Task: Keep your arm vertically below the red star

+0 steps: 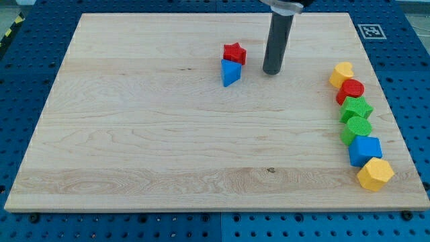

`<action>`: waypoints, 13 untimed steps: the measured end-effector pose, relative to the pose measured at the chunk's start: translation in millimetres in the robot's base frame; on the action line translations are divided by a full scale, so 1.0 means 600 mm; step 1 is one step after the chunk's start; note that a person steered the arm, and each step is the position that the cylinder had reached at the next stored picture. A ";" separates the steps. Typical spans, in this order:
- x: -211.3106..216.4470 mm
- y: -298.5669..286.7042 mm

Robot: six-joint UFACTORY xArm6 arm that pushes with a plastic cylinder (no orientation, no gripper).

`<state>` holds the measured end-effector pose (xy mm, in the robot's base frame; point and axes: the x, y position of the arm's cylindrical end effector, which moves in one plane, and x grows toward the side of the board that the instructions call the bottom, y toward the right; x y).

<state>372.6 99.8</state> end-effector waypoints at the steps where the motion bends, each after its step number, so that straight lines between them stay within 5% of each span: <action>1: 0.037 -0.011; 4: 0.117 -0.026; 13: 0.153 -0.066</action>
<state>464.3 60.4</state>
